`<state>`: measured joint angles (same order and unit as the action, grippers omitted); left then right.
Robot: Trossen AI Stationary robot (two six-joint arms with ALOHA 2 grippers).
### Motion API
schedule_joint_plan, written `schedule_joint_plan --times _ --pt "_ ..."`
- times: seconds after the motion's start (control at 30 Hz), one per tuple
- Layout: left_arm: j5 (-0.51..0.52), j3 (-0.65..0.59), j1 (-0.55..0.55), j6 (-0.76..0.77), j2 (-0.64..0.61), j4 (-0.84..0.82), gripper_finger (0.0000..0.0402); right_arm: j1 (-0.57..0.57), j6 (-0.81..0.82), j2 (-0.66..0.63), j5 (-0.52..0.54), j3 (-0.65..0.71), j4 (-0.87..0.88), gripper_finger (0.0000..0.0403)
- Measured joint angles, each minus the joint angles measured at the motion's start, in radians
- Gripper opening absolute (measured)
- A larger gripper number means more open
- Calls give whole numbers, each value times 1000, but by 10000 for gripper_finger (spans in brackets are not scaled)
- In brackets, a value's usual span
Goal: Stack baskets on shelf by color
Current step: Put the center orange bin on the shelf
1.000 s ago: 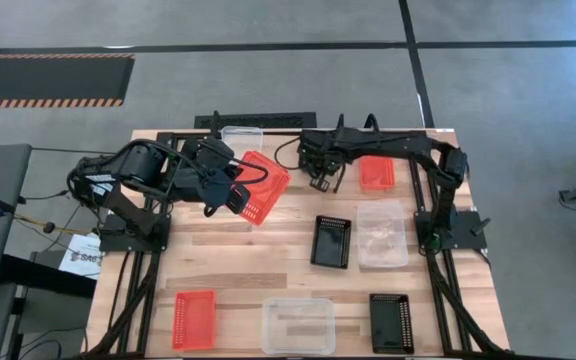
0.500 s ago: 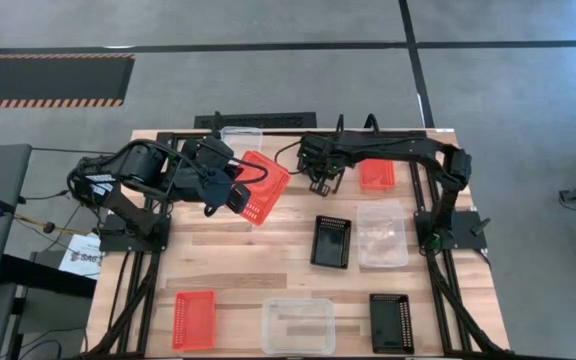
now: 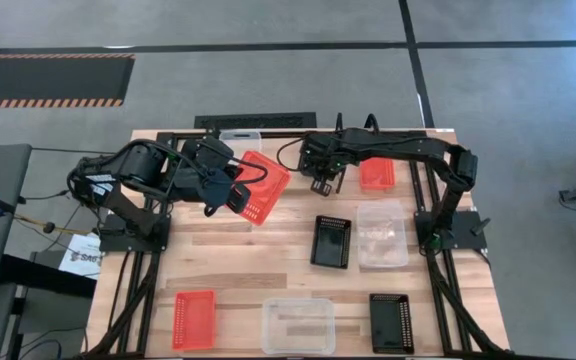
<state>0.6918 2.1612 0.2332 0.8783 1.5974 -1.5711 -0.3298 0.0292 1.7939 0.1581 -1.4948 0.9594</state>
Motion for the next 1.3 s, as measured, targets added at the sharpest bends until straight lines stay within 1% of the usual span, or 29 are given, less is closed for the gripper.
schedule_joint_plan --times 0.33,0.43,0.53,0.67,0.97,1.3 --pt "-16 0 0 -1 0 0 0 5 23 24 -14 -2 -24 129" --pt "-19 0 0 -1 0 0 0 9 25 48 -12 1 -27 146" --pt "-19 0 0 -1 0 0 0 18 -9 75 -13 -3 -45 158" --pt "-21 0 0 -1 0 0 0 21 -50 103 -17 -10 -67 163" --pt "-7 0 0 -1 0 0 0 15 -200 93 -57 -4 -61 159" --pt "2 0 0 5 1 0 0 16 -200 94 -60 -2 -79 161"
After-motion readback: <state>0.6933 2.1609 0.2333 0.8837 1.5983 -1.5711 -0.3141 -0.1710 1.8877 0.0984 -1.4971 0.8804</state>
